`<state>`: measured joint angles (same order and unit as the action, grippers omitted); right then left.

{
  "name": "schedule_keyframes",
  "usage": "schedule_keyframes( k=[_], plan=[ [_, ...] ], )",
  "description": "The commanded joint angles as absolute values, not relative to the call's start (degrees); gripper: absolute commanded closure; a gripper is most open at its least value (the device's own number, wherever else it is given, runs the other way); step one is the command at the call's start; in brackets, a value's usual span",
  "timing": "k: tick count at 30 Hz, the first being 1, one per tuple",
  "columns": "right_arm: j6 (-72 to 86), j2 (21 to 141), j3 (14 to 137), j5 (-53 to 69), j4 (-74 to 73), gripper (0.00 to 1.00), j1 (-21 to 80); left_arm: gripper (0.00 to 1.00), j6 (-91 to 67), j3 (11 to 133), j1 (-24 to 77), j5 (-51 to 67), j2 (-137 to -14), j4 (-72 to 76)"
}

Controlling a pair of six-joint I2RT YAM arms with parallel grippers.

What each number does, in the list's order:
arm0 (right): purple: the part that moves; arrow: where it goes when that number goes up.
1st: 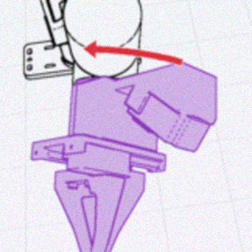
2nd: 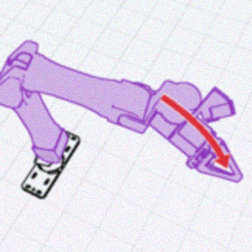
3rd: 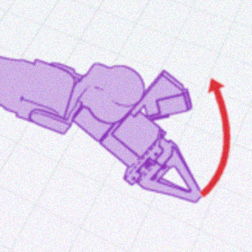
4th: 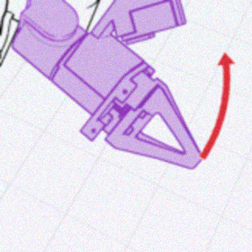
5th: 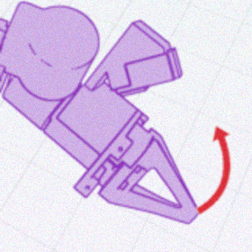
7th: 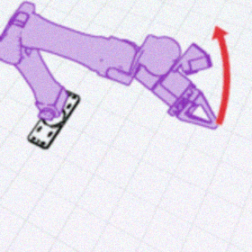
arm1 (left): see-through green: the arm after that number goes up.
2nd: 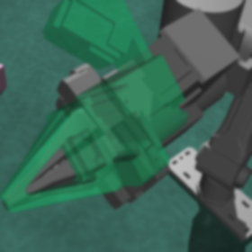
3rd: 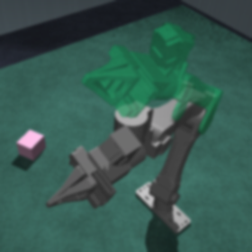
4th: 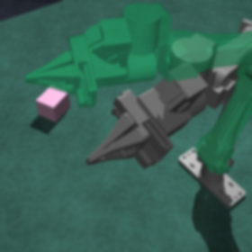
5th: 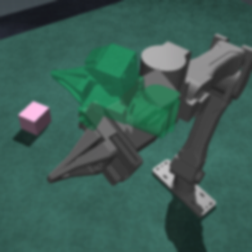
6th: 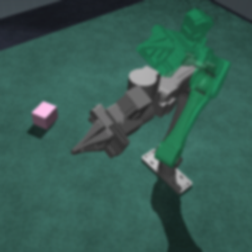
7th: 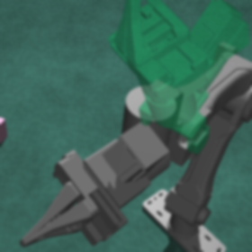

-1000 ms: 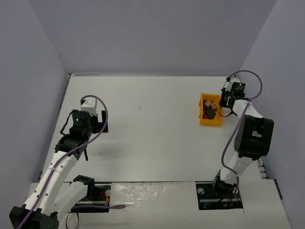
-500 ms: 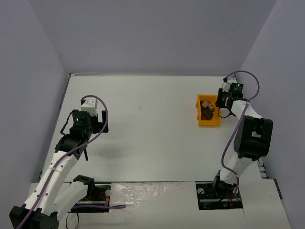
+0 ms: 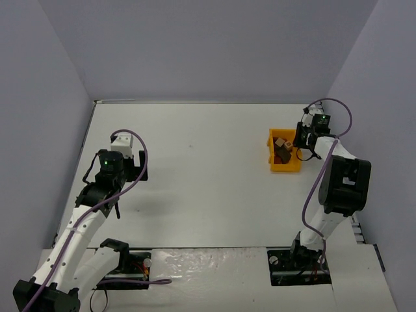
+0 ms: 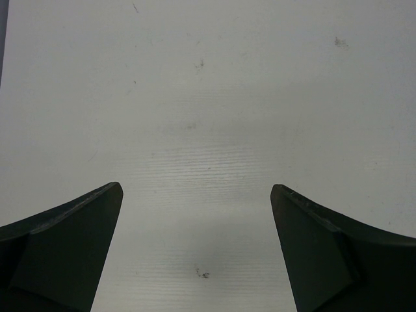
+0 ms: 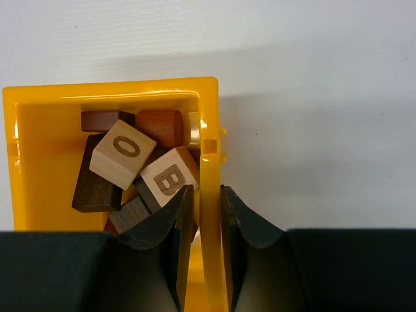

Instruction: Build the wood block tower

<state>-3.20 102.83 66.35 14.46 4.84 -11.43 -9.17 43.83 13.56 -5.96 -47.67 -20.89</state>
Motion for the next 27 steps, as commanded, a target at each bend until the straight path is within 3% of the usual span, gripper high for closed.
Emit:
schedule_keyframes(
  k=[1, 5, 16, 27],
  plan=[
    [-3.1, 103.0, 67.2, 14.6, 7.1, 0.85, -10.8, 0.03, -8.6, 47.4, 13.9, -5.5, -48.0, -19.1],
    [-4.0, 102.1, 67.3, 14.1, 6.9, 1.00, -10.3, 0.03, -8.6, 47.5, 13.9, -5.4, -48.0, -19.1],
    [-10.7, 90.5, 67.3, 0.1, 5.6, 1.00, 1.3, 0.03, -8.8, 47.5, 14.2, -5.1, -48.7, -19.0],
    [-17.9, 88.4, 62.2, -14.6, 5.7, 1.00, 11.4, 0.03, -9.0, 47.7, 14.2, -5.0, -49.5, -19.1]
  ],
)
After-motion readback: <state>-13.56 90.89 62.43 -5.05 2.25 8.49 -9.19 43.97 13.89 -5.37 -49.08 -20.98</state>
